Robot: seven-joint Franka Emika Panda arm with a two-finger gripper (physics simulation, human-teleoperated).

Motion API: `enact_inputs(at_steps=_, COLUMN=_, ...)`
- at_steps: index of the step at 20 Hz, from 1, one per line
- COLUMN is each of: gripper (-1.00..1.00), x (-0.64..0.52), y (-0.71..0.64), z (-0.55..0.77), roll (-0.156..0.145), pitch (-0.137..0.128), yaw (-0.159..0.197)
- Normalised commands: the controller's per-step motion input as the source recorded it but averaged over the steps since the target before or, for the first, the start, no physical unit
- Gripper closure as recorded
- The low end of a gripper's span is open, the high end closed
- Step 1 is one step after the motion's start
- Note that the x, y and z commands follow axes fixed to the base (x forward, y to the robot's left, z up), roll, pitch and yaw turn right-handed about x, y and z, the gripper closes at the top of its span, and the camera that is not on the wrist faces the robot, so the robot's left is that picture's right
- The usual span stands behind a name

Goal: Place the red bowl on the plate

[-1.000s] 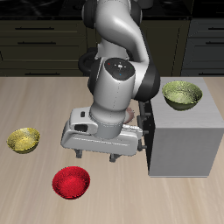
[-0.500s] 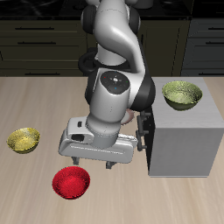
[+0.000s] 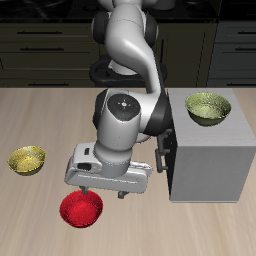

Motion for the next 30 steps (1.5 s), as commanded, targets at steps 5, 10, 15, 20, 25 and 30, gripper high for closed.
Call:
enact_inputs(at_steps=5, gripper=-1.00, x=-0.02, y=-0.04, z=-0.13, roll=0.026, pitch=0.012, yaw=-0.008)
enact_inputs(at_steps=10, gripper=-1.00, x=0.00, y=-0.03, z=-0.11, roll=0.005, pitch=-0.008, yaw=-0.004)
enact_inputs(at_steps=15, gripper=-1.00, x=0.01, y=-0.05, z=-0.26, roll=-0.005, pitch=0.015, yaw=0.013)
enact_inputs(at_steps=20, gripper=-1.00, x=0.01, y=-0.03, z=-0.20, roll=-0.008, pitch=0.024, yaw=-0.003)
enact_inputs(at_steps=25, gripper=-1.00, x=-0.03, y=0.00, z=-0.18, roll=0.003, pitch=0.038, yaw=-0.022)
enact_inputs(at_steps=30, gripper=-1.00, x=-0.02, y=-0.04, z=-0.15, roll=0.002, pitch=0.044, yaw=-0.044)
